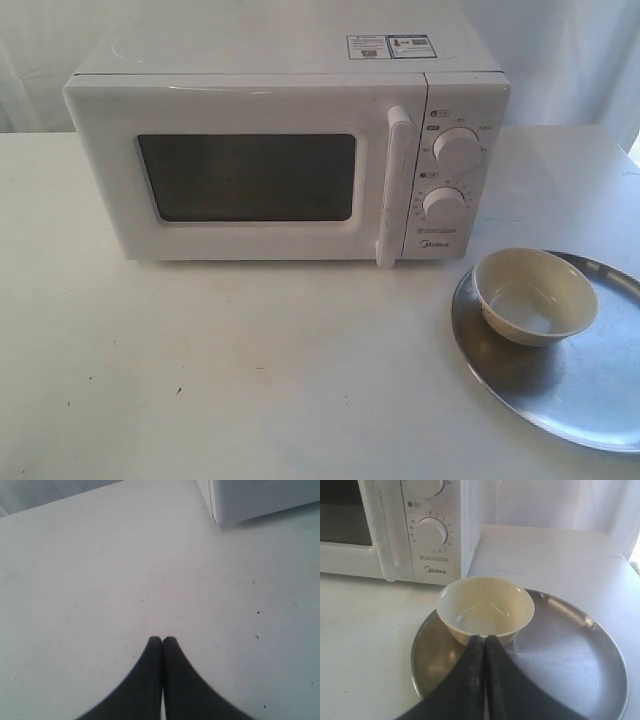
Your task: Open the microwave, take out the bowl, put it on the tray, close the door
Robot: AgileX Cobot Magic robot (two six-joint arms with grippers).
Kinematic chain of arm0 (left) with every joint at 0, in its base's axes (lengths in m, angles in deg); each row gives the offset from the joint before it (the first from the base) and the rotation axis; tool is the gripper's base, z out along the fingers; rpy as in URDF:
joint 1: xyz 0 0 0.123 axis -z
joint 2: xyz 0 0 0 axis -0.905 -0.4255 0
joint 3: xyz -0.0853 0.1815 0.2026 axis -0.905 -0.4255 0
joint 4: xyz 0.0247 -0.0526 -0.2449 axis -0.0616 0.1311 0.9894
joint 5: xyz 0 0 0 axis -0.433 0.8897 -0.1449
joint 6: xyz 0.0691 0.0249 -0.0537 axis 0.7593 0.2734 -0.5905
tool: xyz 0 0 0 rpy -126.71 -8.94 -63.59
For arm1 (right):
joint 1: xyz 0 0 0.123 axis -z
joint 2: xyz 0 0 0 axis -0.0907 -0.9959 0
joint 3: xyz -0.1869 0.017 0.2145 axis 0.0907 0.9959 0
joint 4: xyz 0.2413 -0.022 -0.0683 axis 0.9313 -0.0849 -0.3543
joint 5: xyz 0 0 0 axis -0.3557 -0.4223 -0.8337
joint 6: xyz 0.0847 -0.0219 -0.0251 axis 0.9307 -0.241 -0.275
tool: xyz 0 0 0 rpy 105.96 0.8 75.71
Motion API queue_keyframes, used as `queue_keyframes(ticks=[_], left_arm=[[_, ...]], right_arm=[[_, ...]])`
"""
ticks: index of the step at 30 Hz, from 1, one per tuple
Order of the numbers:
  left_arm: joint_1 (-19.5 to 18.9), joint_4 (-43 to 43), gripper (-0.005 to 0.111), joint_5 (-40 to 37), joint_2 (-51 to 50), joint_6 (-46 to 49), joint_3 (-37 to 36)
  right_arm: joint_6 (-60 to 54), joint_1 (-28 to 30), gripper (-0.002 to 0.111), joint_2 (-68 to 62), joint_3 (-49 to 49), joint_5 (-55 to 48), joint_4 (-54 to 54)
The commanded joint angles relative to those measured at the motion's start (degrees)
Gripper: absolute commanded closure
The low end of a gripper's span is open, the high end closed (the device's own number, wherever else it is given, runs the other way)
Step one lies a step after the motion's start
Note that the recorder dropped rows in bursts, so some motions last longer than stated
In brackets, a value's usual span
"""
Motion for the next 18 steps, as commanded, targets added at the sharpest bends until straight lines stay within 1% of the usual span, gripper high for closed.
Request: queue_keyframes(ticks=[1,8,13,18], left_arm=[[0.3,0.47,0.107,-0.11,0.12,-0.18,0.14],[0.3,0.47,0.107,-0.11,0.12,-0.18,0.14],[0.3,0.47,0.107,-0.11,0.12,-0.18,0.14],[0.3,0.47,0.107,-0.11,0.12,-0.18,0.14]], right_arm=[[-1.73,0.05,0.108,0.36,0.18,0.21,0.09],[-1.6,0.05,0.108,0.36,0.18,0.1,0.09],[2.83,0.05,0.108,0.36,0.18,-0.01,0.09],[2.94,0.05,0.108,0.36,0.18,-0.1,0.09]])
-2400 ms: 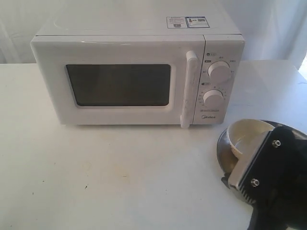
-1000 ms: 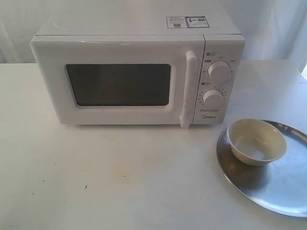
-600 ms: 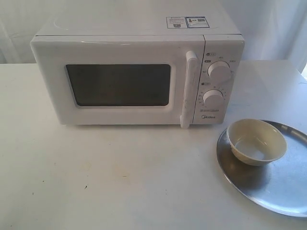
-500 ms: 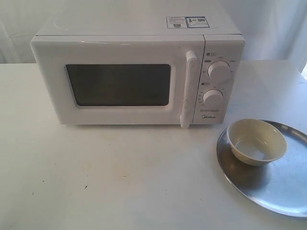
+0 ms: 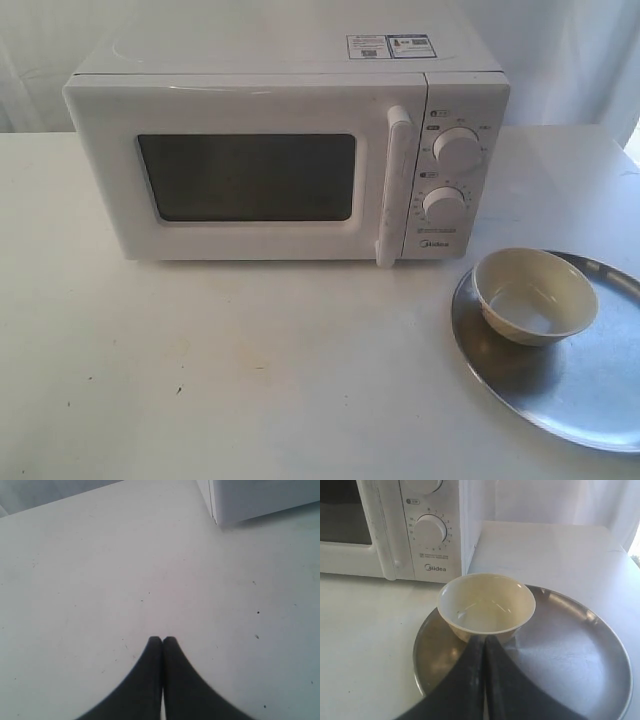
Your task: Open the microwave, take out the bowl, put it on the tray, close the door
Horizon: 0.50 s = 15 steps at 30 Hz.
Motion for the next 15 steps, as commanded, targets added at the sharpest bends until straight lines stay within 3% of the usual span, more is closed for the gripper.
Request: queue_keyframes(ticks=[1,15], left_arm=[[0.3,0.47,0.107,-0.11,0.12,-0.18,0.14],[0.3,0.47,0.107,-0.11,0.12,-0.18,0.14]], right_arm=[[0.41,0.05,0.108,0.36,0.18,0.33,0.09],[0.0,0.05,0.108,0.36,0.18,0.33,0.09]])
